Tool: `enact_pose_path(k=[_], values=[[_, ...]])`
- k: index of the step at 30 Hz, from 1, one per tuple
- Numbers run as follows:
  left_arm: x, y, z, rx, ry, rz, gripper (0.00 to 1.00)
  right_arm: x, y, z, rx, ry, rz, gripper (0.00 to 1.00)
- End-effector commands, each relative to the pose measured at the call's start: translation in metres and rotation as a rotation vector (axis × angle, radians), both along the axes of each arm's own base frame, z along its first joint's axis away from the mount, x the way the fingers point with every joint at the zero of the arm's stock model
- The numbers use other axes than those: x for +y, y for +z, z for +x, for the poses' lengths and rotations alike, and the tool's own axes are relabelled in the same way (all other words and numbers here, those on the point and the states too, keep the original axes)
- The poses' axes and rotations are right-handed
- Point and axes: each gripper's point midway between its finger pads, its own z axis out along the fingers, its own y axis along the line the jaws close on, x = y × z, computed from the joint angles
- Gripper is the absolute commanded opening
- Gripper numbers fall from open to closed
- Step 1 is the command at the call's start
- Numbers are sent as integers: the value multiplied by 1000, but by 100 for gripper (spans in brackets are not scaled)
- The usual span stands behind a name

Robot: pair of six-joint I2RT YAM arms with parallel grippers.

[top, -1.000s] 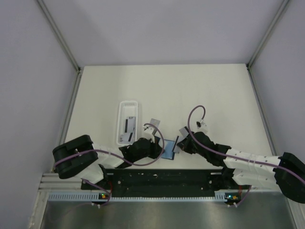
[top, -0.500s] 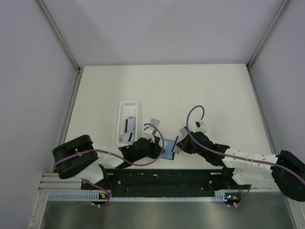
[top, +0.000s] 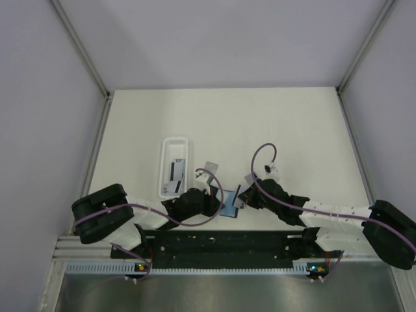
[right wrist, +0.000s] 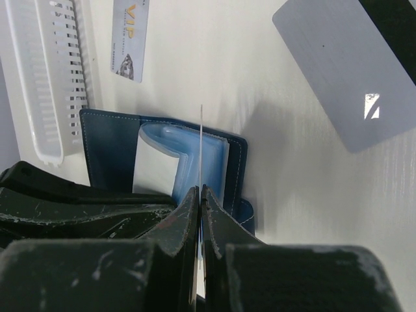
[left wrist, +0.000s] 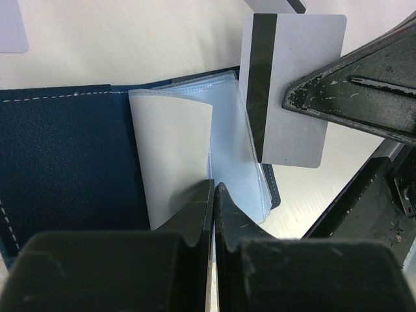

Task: Put the credit cards into the card holder
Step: Turn over the card slot in the card holder.

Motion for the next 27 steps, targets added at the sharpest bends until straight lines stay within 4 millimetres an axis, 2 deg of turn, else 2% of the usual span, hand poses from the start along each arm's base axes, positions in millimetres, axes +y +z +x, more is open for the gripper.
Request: enact_pose_path(k=[1,6,11,17,27], values=[[42,-51,-21,91,-10,195,0,21,23,5,-40,30,72,0],[36,-38,-22,70,-25,136,0,33,23,2,-29,74,108,0],[24,-8,-16,22,-44,72,0,36,17,-2,-8,81,134,0],[21,19,-10,-34,-50,59,0,42,18,-2,-8,95,161,0],[16,61,-4,-101,-52,4,0,64,23,-4,5,158,231,0]])
